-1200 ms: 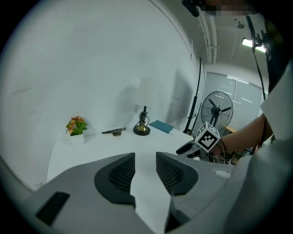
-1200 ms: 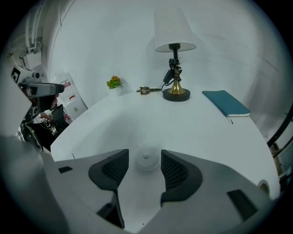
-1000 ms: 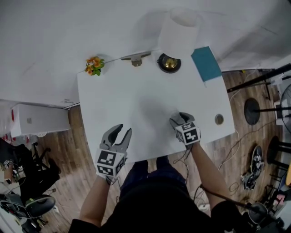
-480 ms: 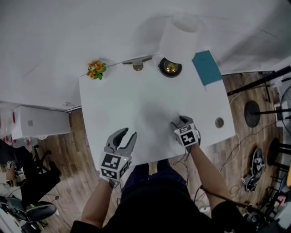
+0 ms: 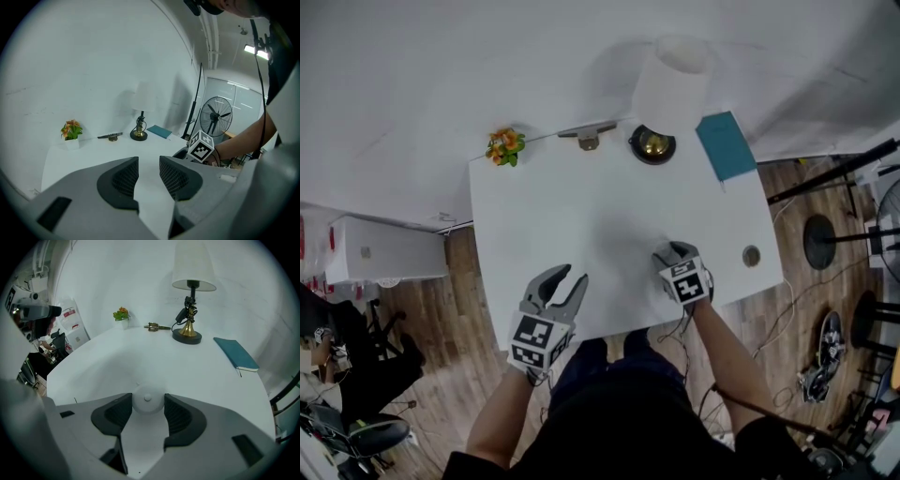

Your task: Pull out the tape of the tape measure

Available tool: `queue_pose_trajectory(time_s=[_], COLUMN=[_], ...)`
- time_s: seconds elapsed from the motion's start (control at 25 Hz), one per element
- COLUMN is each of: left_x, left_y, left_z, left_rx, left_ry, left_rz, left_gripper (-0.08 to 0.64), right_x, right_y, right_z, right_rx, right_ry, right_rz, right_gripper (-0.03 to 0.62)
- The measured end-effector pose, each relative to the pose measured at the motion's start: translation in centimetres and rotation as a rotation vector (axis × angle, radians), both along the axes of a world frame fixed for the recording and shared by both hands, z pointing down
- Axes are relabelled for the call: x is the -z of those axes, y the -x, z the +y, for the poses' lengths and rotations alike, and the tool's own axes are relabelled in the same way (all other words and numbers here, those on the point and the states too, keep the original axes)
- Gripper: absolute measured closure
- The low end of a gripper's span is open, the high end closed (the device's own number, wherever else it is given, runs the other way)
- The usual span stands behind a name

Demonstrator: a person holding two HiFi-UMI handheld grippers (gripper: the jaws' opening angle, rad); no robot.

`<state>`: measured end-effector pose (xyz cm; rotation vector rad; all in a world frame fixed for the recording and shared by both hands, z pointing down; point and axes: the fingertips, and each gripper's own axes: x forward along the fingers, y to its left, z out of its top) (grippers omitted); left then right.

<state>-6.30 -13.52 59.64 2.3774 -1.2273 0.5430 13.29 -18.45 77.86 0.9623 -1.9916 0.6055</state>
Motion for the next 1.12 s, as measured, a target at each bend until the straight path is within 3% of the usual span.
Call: queue_pose_trajectory(time_s=[0.4, 0.6, 0.84, 1.12], left_x=[1.7, 3.2, 6.3, 11.4], left_y=[-1.3, -1.6, -2.4, -4.6], left_z=[1.0, 1.4, 1.5, 1.0], left_rx=[-0.032, -0.051, -0.080, -0.141], left_ry=[-0.043, -0.074, -0.143, -0.267], left_rz=[-0.002, -0.002, 0.007, 0.022], left_gripper=[0.422, 0.422, 0.422, 0.422], right_x=[6.7, 12.7, 20.5, 27.5], right_y=[0.8, 2.1, 3.7, 3.7], right_z=[-0.1, 0.1, 0.9, 1.9], right_rx=[0.006, 0.011, 0.065, 0.085], right_ry=[-0.155, -0.286, -0.435, -0.589], right_rz=[-0.069, -0.174, -0.276, -0.321], right_gripper=[0.371, 0.371, 0.371, 0.373])
